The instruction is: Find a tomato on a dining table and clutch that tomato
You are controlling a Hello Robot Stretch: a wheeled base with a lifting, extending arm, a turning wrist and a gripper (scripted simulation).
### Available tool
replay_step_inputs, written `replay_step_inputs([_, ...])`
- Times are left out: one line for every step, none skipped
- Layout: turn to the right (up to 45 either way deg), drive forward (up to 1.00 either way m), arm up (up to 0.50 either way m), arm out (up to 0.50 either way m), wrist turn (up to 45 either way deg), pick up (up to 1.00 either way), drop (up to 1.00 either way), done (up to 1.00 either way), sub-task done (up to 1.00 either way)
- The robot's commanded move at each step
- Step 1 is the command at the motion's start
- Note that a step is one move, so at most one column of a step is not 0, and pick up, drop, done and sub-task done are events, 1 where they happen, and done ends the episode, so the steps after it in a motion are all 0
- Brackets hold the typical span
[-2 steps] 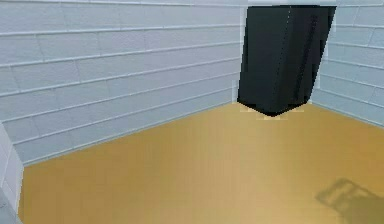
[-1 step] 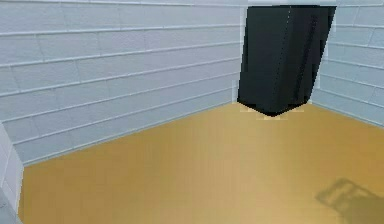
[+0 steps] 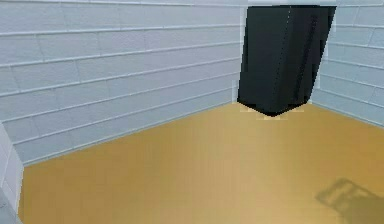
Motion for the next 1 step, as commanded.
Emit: replay_step_inputs([0.0,0.0,0.0,0.0,45.0,0.0,0.0,0.0,0.0])
